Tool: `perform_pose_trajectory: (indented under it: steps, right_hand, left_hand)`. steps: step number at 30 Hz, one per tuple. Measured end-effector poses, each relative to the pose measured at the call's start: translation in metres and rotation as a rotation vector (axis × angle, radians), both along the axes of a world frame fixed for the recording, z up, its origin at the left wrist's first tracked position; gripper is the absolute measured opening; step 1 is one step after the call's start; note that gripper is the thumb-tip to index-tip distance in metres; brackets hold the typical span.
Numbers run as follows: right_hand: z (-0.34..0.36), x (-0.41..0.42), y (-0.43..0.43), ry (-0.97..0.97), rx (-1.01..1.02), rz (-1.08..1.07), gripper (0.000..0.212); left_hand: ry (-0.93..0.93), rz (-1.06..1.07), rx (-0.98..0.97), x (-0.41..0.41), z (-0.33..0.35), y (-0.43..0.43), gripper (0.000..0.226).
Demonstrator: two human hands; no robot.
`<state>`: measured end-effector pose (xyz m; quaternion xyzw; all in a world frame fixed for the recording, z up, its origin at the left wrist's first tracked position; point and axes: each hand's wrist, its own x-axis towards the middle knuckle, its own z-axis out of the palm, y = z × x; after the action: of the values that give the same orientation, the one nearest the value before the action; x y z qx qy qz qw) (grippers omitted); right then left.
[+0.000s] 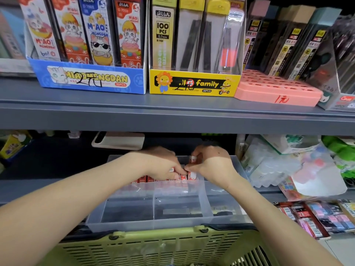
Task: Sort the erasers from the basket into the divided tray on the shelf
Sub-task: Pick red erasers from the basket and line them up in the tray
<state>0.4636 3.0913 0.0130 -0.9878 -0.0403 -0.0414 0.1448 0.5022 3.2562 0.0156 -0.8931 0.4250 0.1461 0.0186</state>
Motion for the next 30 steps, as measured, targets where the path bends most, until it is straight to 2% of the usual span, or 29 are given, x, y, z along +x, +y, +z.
perform_pose_trajectory:
  steps: [4, 9, 15, 19, 22, 25, 27, 30]
  right_hand:
    - [-0.005, -0.001, 0.004, -0.047, -0.123, 0.070, 0.047]
    - [-0.003, 0.001, -0.013, 0.073, -0.172, 0.160, 0.030]
    - [-0.005, 0.006, -0.006, 0.133, -0.051, 0.013, 0.033]
    - [-0.009, 0.000, 0.002, -0.007, -0.267, -0.029, 0.038]
    - [-0.008, -0.003, 0.003, 0.025, -0.362, -0.028, 0.035]
    - [-0.006, -0.002, 0.003, 0.098, -0.383, -0.028, 0.034]
    - [-0.006, -0.004, 0.002, 0.122, -0.368, -0.039, 0.032]
    - [-0.004, -0.015, 0.003, 0.061, -0.253, -0.096, 0.026]
  left_hand:
    - [-0.001, 0.000, 0.001, 0.001, 0.000, 0.003, 0.033]
    - [0.043, 0.050, -0.029, 0.003, -0.001, 0.005, 0.034]
    - [0.084, 0.066, -0.075, 0.005, -0.001, 0.008, 0.034]
    - [0.085, 0.062, -0.114, 0.004, -0.002, 0.010, 0.034]
    - [0.079, 0.088, -0.160, 0.005, -0.004, 0.011, 0.033]
    - [0.109, 0.167, -0.294, 0.003, -0.007, 0.013, 0.030]
    - [0.145, 0.290, -0.446, -0.002, -0.009, 0.018, 0.026]
    - [0.144, 0.477, -0.732, -0.016, -0.007, 0.027, 0.016]
